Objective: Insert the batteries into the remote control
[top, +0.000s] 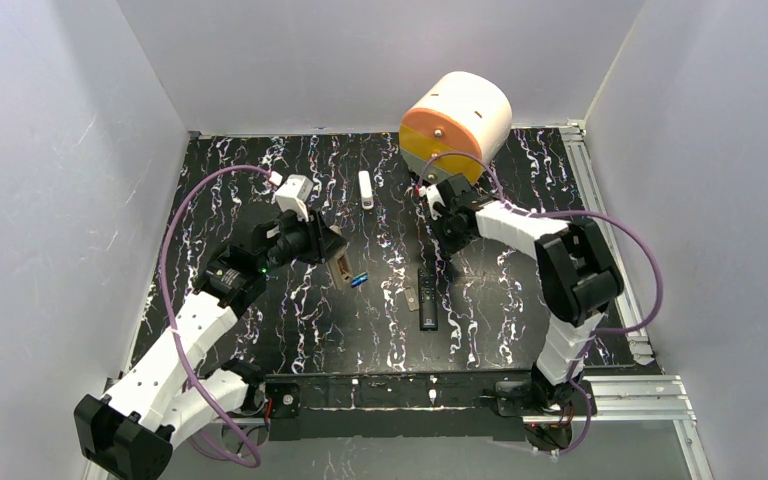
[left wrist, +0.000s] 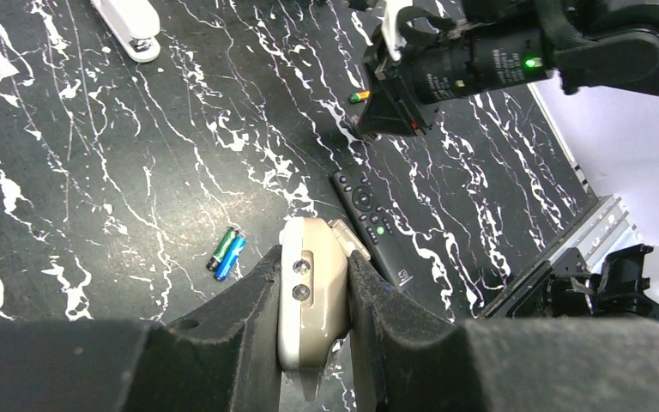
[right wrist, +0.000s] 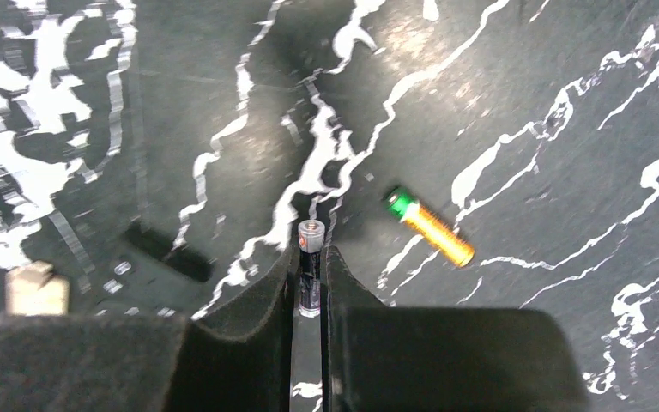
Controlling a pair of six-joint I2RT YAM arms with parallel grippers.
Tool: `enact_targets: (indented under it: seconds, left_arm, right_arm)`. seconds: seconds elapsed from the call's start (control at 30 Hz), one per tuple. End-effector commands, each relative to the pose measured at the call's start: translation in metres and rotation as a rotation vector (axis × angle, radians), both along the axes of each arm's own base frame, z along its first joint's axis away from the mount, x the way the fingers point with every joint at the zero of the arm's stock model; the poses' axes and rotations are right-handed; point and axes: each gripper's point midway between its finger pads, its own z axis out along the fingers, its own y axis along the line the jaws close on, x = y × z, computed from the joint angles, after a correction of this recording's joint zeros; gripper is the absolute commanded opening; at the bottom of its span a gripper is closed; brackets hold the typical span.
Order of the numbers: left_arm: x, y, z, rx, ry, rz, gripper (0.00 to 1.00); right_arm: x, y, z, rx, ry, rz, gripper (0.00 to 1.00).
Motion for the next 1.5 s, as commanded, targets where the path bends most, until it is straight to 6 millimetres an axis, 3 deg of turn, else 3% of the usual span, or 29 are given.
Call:
enact_targets:
  seconds: [0.0,0.17,0.37,0.63,0.77,0.97,1.2,1.47]
  left_arm:
    - [-0.002,-0.009,-0.001,-0.043,0.014,-0.034,0.00]
    - [-0.001,-0.028,0.001,-0.149,0.091,-0.066,0.00]
    - [-0.004,-0.062,0.012,-0.276,0.260,-0.192,0.00]
    - [0.009,-0.077,0.023,-0.439,0.423,-0.220,0.00]
    - [0.013,-0.080,0.023,-0.476,0.481,-0.195,0.00]
    - [0.012,-0.078,0.021,-0.494,0.531,-0.149,0.00]
    - [0.011,-0.074,0.023,-0.518,0.571,-0.146,0.00]
    - [0.013,-0.074,0.022,-0.534,0.600,-0.153,0.00]
  right_arm:
    - [0.005,0.033,0.071,0.265,-0.116,-0.018,0.17]
    - [0.000,0.050,0.131,0.459,-0.186,-0.053,0.18]
    - [-0.030,0.075,0.216,0.816,-0.257,-0.040,0.19]
    - [-0.077,0.093,0.269,1.059,-0.260,-0.013,0.19]
    - [-0.104,0.113,0.278,1.074,-0.267,0.058,0.20]
    - [-0.123,0.128,0.279,1.065,-0.269,0.101,0.21]
    - [-0.125,0.138,0.269,0.924,-0.332,0.179,0.21]
    - [-0.122,0.146,0.256,0.892,-0.329,0.208,0.21]
